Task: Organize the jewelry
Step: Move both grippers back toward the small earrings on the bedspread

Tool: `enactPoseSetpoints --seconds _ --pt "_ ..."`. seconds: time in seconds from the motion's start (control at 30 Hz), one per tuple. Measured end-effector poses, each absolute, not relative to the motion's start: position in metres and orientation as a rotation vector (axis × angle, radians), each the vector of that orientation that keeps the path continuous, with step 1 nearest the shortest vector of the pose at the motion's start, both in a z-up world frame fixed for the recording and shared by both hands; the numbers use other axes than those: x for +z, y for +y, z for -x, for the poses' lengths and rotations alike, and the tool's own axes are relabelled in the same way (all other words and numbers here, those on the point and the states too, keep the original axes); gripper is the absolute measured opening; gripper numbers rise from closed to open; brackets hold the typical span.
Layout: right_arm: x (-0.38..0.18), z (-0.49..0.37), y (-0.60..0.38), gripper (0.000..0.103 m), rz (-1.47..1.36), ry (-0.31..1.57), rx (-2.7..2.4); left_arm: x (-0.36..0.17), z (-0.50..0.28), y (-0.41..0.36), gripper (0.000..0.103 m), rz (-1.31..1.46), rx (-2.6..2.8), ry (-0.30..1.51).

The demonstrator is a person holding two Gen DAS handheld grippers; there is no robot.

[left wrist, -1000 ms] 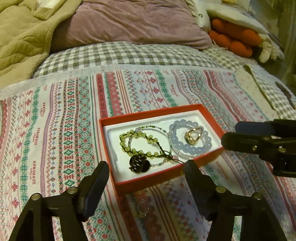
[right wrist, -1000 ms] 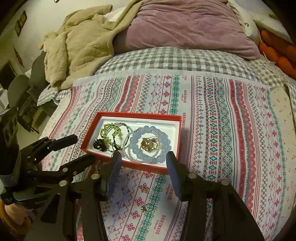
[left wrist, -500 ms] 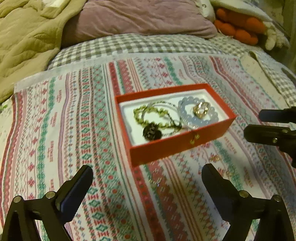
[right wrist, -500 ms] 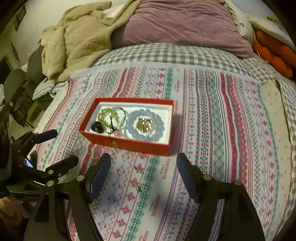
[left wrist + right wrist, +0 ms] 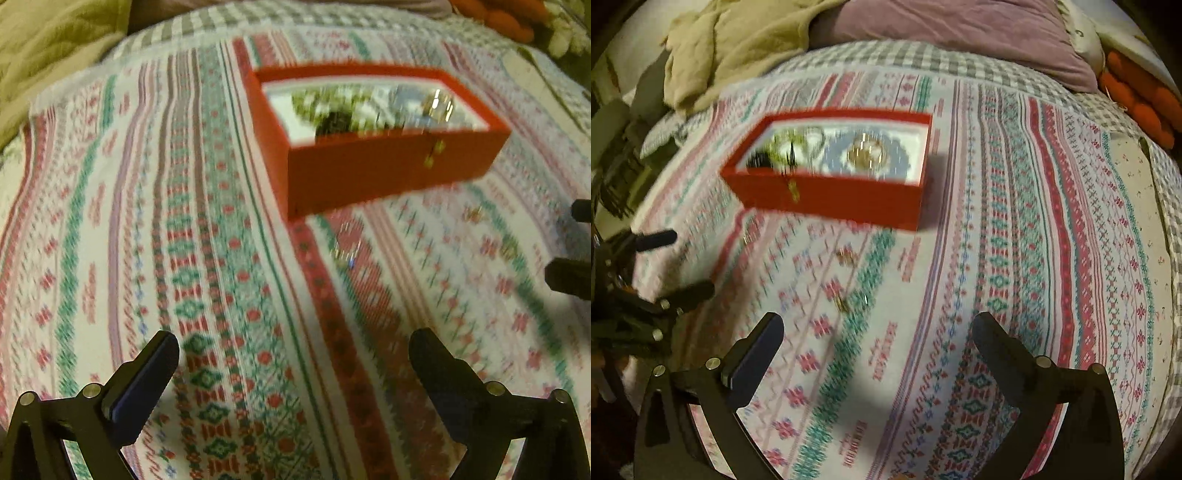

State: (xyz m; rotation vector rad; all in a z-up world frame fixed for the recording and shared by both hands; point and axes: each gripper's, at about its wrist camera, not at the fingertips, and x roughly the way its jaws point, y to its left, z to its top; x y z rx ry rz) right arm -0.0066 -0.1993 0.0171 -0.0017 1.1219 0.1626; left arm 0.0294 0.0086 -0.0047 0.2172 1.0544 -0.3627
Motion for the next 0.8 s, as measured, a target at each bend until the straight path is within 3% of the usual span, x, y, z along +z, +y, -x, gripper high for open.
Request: enactPoseSetpoints --seconds 0.2,0.8 --pt "-0.018 0.015 -0.186 0.103 0.104 1.184 0.169 -0.022 -0.026 0.003 0.102 -0.272 -0.353 1.031" --pt "-0.023 0.009 -0.182 0.103 0.138 1.103 0.199 -0.027 -0.043 -0.003 0.103 -0.259 -0.368 0.955"
